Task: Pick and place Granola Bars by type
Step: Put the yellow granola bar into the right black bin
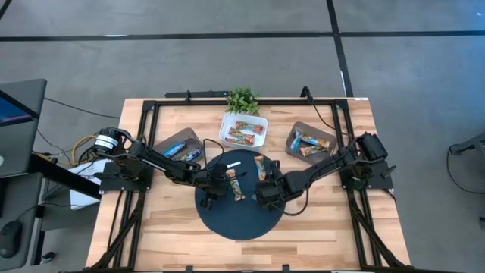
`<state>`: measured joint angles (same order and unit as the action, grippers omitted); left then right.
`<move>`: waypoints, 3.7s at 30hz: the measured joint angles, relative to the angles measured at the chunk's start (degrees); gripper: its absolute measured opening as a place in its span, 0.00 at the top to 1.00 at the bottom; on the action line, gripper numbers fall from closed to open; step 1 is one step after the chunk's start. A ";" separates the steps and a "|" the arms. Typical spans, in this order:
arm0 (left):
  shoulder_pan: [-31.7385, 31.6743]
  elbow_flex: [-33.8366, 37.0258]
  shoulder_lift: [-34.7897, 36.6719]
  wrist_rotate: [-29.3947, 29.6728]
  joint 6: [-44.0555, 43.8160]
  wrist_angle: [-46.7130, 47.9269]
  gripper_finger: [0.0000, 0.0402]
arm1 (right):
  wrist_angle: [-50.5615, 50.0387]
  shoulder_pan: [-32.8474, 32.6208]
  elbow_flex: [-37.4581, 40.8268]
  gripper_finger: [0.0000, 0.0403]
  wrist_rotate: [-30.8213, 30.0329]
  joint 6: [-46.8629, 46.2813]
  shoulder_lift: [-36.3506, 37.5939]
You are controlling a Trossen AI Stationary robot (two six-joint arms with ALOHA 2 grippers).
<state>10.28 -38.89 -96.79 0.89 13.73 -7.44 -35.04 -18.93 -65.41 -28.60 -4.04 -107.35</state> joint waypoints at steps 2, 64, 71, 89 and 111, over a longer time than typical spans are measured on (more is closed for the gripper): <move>0.02 0.00 0.00 0.00 0.01 0.02 0.73 | -0.57 -0.61 0.02 0.99 -1.80 0.52 0.00; 0.00 0.00 0.00 1.03 -0.85 0.22 0.73 | -54.97 -2.84 -5.78 1.00 -35.33 -49.98 5.77; 0.00 0.00 0.00 1.05 -0.82 0.09 0.73 | -54.98 0.09 -5.77 1.00 -34.36 -51.85 9.33; 0.01 0.00 0.00 1.07 -0.82 0.04 0.73 | -54.91 10.26 -4.76 1.00 -25.78 -51.00 17.59; 0.00 0.02 -0.02 1.07 -0.82 -0.11 0.73 | -50.07 14.96 3.25 0.94 -14.88 -51.13 17.49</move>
<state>10.28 -38.87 -96.82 1.96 12.91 -7.55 -85.11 -3.97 -62.15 -43.48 -55.18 -89.86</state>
